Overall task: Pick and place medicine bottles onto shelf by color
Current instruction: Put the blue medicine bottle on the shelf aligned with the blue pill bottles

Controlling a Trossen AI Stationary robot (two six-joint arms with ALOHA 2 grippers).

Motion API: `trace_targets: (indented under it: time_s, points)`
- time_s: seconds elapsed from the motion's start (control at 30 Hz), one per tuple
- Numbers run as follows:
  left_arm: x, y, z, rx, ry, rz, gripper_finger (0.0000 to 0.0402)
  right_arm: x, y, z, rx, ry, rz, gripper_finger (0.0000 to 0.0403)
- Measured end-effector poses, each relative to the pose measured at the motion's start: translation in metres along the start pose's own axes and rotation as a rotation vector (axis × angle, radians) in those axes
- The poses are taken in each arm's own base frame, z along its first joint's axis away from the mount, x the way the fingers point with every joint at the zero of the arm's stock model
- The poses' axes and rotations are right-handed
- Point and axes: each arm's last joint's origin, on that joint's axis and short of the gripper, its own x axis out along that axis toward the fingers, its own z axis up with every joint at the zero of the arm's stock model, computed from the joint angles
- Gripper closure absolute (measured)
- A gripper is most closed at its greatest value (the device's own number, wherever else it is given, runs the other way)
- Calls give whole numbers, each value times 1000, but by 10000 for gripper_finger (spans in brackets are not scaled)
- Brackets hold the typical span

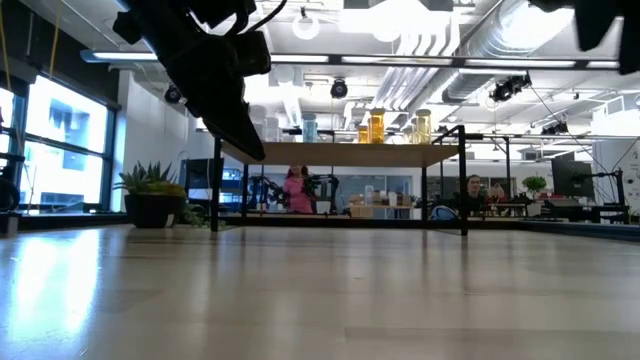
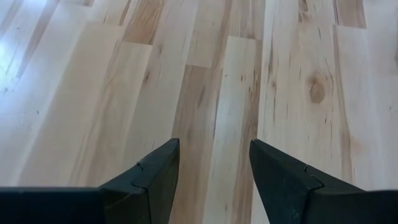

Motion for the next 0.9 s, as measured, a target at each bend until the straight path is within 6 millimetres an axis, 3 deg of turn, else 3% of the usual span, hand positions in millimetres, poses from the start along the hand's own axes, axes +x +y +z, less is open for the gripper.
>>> trace_targets:
  time_s: [0.3,0.53,0.7,0.9]
  points:
    - [0,0,0,-29,-1,1,216,42,21,-50,-11,94,117,240]
    - [0,0,0,-50,-4,16,216,79,23,-81,42,203,83,240]
    - [0,0,0,-64,-4,17,216,88,16,-99,91,251,38,240]
    - [0,0,0,-66,-4,17,216,87,6,-104,159,190,-4,240]
